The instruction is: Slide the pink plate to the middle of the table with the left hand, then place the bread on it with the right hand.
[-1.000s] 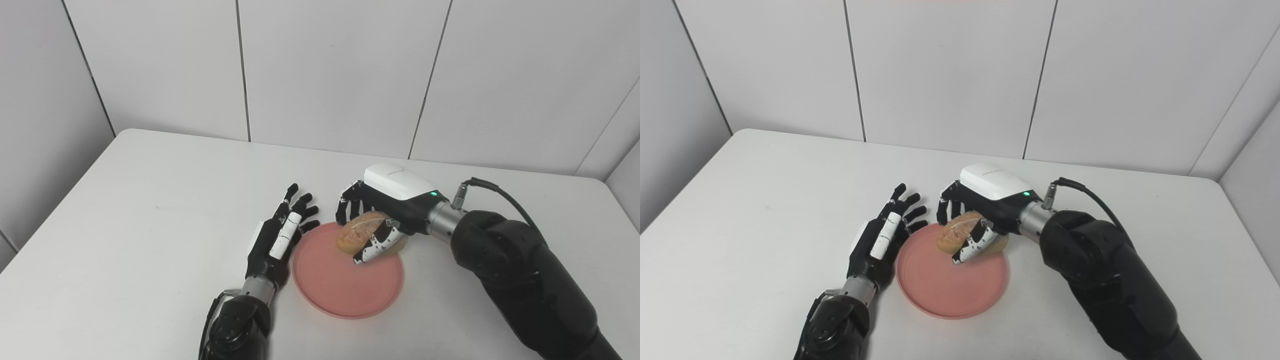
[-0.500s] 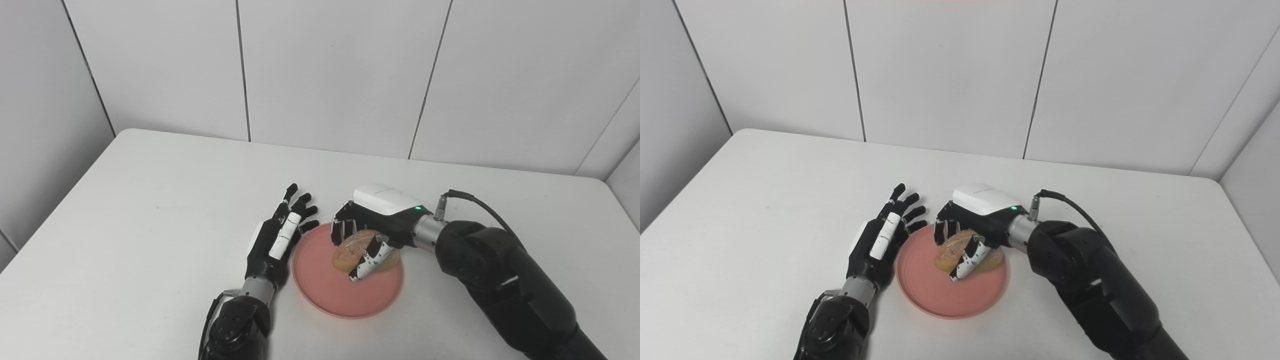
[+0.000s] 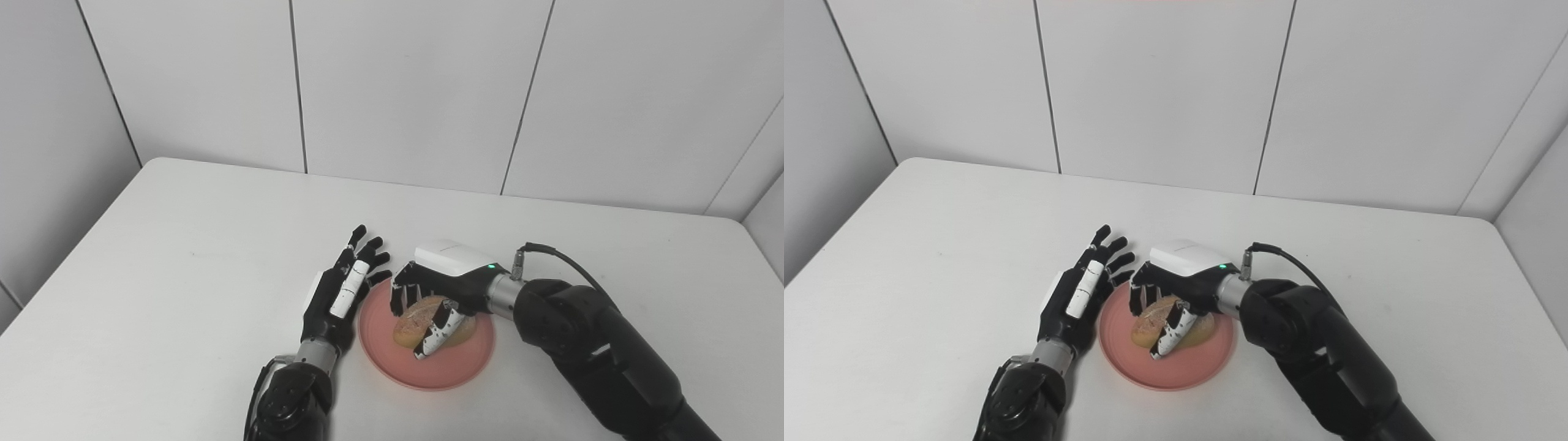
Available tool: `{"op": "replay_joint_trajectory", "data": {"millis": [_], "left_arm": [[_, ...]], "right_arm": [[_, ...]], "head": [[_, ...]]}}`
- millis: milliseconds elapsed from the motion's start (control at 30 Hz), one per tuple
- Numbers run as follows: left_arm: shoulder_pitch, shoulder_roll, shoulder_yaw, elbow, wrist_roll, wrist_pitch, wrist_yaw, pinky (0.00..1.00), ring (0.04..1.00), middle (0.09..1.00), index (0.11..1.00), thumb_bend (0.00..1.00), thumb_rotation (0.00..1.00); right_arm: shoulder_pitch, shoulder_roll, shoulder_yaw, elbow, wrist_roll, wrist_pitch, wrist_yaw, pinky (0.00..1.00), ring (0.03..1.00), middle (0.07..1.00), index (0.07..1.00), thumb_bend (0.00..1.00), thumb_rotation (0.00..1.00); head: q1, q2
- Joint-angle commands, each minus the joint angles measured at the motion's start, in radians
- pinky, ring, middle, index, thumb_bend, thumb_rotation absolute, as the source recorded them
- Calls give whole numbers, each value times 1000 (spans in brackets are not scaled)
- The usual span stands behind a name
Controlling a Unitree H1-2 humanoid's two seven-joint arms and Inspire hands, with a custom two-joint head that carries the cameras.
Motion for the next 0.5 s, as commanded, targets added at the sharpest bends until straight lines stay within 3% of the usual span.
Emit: {"op": "replay_joint_trajectory", "data": {"millis": [0, 200, 233, 267, 333, 467], "left_arm": [[4, -12, -1, 3, -6, 22, 4, 784, 872, 900, 941, 888, 708], [4, -13, 2, -1, -12, 25, 3, 778, 873, 901, 941, 887, 705], [3, -12, 3, 2, -14, 22, 1, 777, 876, 901, 937, 898, 705], [2, -12, 4, 4, -15, 20, -1, 776, 877, 901, 936, 906, 708], [2, -11, 5, 6, -18, 14, -4, 771, 874, 896, 935, 919, 712], [2, -8, 6, 7, -17, 9, -7, 749, 862, 889, 931, 921, 706]], "right_arm": [[-36, 4, -13, -18, 19, -38, -6, 329, 394, 466, 498, 529, 0], [-31, -3, 3, -43, -9, -21, -1, 378, 451, 490, 485, 530, 2], [-31, -6, 5, -53, -23, -10, 3, 407, 490, 559, 491, 526, 90], [-30, -8, 7, -61, -36, -3, 6, 427, 513, 594, 525, 610, 153], [-26, -12, 7, -72, -53, 2, 11, 446, 539, 629, 633, 896, 268], [-17, -20, 2, -86, -79, -4, 16, 539, 630, 699, 691, 994, 349]], "head": [[1, 2], [2, 6], [2, 6], [1, 5], [-1, 4], [-3, 6]]}}
